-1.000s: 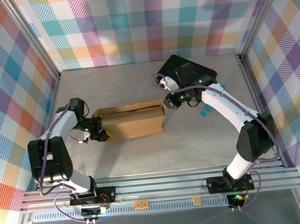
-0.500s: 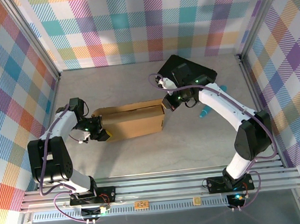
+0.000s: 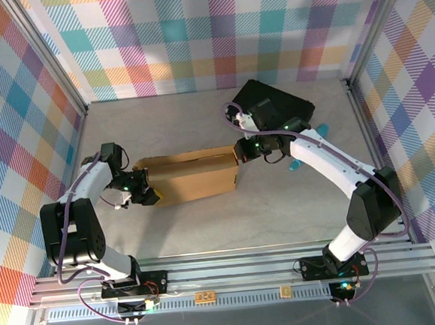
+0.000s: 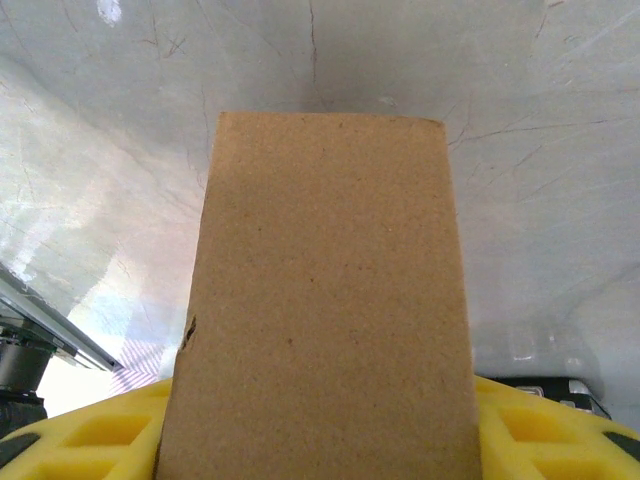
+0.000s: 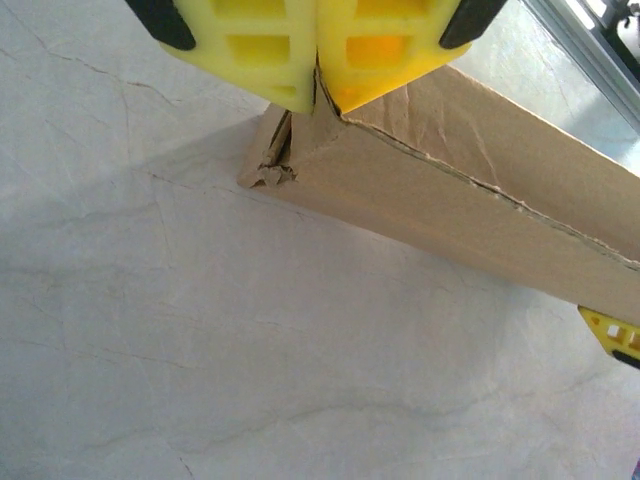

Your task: Fold the paper box

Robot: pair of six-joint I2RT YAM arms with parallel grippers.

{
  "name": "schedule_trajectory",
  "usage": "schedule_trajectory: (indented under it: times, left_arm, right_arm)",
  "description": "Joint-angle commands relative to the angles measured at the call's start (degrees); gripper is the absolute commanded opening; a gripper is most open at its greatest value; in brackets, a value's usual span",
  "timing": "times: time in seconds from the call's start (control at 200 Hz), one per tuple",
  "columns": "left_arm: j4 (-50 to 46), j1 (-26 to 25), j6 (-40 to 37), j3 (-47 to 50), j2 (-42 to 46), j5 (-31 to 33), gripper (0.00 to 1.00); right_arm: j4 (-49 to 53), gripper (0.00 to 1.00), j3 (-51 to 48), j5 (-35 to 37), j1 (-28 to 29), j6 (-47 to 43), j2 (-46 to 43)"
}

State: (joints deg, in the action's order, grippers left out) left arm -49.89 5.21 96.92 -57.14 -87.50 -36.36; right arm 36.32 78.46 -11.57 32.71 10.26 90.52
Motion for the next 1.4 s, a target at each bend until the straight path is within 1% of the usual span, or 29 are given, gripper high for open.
schedule_trajectory:
  times: [0.0, 0.17, 0.535, 0.775, 1.135, 1.27, 1.34, 1.395]
  left_arm:
    - [0.03, 1.10, 3.91, 1.63, 0.05, 10.08, 0.10]
    - [0.91, 1.11, 4.45, 2.14, -0.03, 9.83, 0.10]
    - [1.15, 1.09, 4.41, 1.77, -0.47, 9.73, 0.10]
    - [1.11, 1.11, 4.41, 1.69, -0.65, 9.64, 0.10]
    - [1.82, 1.20, 4.88, 1.99, -0.91, 9.55, 0.10]
    - [2.38, 1.20, 5.03, 2.39, -0.91, 9.33, 0.10]
    - [2.60, 1.20, 5.03, 2.61, -0.83, 9.12, 0.11]
    - [3.39, 1.15, 5.04, 3.02, -0.66, 8.94, 0.16]
  right_arm:
    - [-1.02, 0.00, -0.93, -1.34, 1.18, 5.51, -0.61]
    - [-1.45, 0.00, -1.41, 0.19, 2.65, 7.16, -0.48]
    - [-6.33, 0.00, -7.14, 3.31, 3.76, 8.10, -1.80]
    - [-6.43, 0.00, -8.43, 4.34, 4.27, 9.59, -2.01]
    - [-7.16, 0.00, -13.69, 7.85, 5.85, 10.53, -6.29]
    - [-9.32, 0.00, -16.40, 8.74, 6.56, 11.42, -7.54]
    - [-11.17, 0.00, -17.52, 9.21, 7.07, 11.79, -7.51]
    - [-11.80, 0.00, -17.72, 10.08, 7.43, 11.88, -6.93]
